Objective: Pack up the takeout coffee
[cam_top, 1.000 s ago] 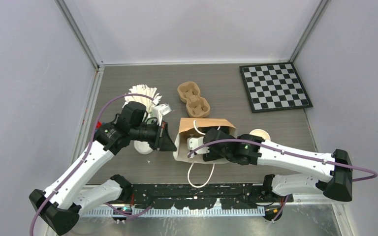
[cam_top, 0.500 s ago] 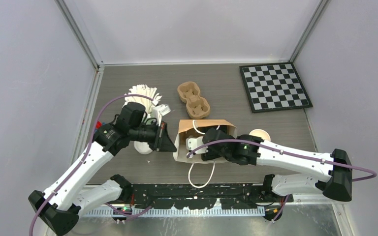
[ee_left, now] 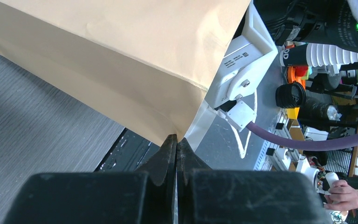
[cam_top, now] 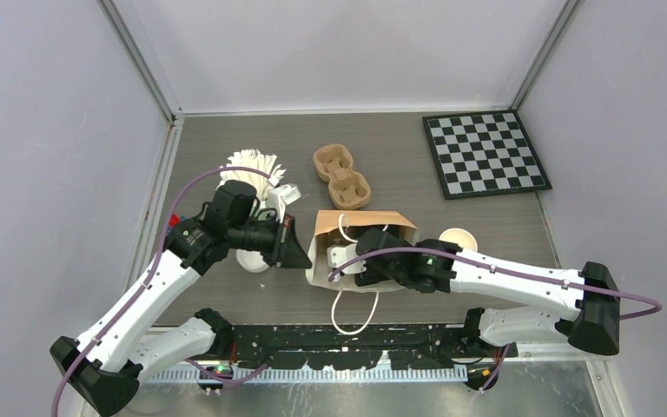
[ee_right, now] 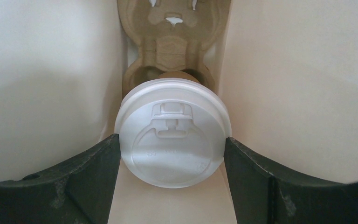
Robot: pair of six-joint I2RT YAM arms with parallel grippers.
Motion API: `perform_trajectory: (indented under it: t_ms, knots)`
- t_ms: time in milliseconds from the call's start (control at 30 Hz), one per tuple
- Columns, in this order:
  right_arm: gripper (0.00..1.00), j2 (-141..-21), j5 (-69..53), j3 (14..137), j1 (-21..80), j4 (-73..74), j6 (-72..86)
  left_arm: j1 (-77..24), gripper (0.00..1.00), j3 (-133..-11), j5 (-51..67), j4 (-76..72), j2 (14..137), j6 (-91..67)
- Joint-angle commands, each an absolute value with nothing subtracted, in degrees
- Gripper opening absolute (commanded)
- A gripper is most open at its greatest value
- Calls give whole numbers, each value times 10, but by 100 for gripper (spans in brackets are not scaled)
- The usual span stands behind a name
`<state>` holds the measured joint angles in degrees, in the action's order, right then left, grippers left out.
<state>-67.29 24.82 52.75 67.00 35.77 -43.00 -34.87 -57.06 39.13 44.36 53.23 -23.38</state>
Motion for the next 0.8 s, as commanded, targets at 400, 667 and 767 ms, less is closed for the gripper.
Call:
perform_trajectory:
  t_ms: [400,667,767]
  knots:
    - [71,-672,258,502,669,335,-436,-351,0,-577,412,430,533,-230]
    - [71,-673,265,488,667,316,-435,-351,0,-576,415,432,531,-236]
    - [71,-676,265,484,659,304,-435,-351,0,-575,417,433,530,-238]
